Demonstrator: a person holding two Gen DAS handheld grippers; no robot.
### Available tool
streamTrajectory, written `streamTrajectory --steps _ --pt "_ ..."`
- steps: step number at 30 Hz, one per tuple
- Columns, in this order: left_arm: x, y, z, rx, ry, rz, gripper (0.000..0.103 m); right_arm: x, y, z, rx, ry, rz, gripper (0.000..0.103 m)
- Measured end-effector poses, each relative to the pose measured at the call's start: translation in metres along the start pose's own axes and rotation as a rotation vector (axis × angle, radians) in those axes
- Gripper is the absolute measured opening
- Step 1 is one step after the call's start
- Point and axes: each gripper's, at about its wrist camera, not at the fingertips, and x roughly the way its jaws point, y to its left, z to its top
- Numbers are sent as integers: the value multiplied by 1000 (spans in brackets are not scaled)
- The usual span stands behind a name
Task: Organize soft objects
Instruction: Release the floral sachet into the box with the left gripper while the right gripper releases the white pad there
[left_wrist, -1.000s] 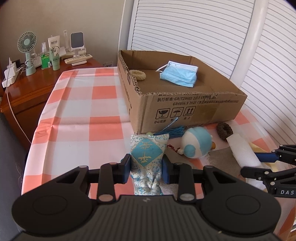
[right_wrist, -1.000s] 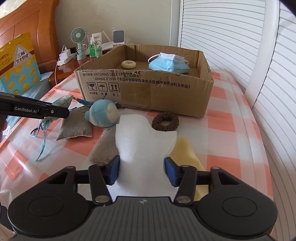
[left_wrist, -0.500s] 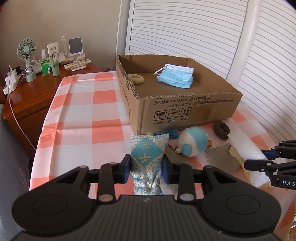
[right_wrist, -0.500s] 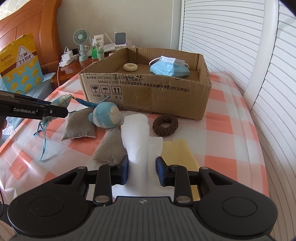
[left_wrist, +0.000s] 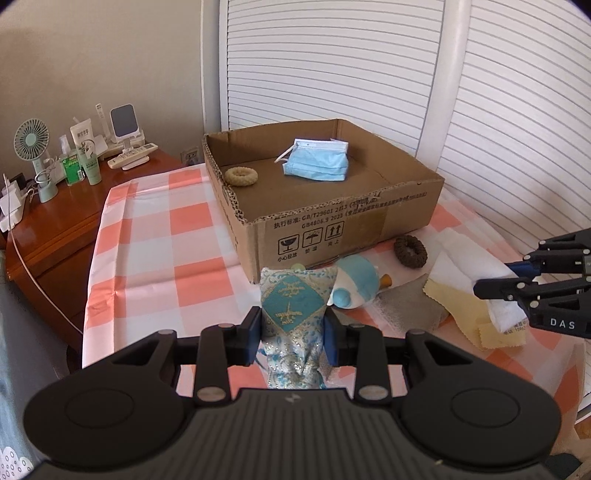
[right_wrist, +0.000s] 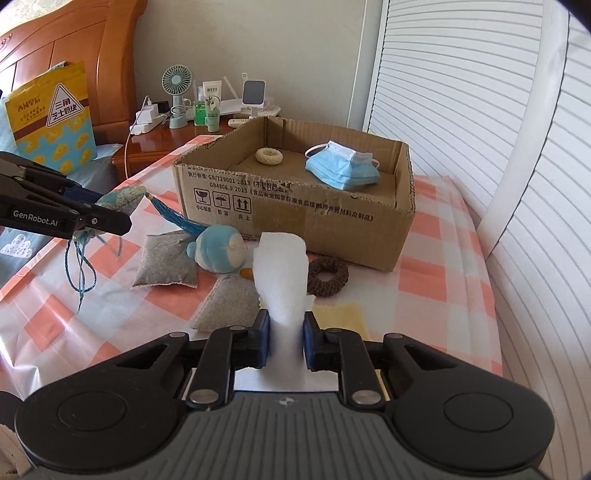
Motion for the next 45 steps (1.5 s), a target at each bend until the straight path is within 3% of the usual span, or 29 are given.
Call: streamTrajectory --steps 9,15,21,28,30,31,32,36,45 --pt "-18 -12 26 78 -34 -36 32 -19 1 11 -39 -48 0 19" --pt "-17 -17 62 141 -83 -33 32 -26 -4 22 -53 -75 -4 19" --pt "1 -21 110 202 -128 11 32 -27 -9 32 -77 -87 -14 19" --pt "49 -11 155 186 -146 77 37 -24 -18 48 -81 -106 -10 18" --pt "63 -8 156 181 -134 85 61 -24 -21 51 -80 -110 -12 18" --pt "68 -7 155 178 -121 92 84 -23 -21 53 -80 -110 -13 18" --pt "70 -6 151 171 -128 109 89 -22 -22 54 -78 -110 -14 18" --pt "63 -6 133 163 -107 99 89 -19 -27 58 -74 -110 -21 19" --pt "-5 -24 59 75 -77 74 94 -6 -37 92 -81 -126 -24 19"
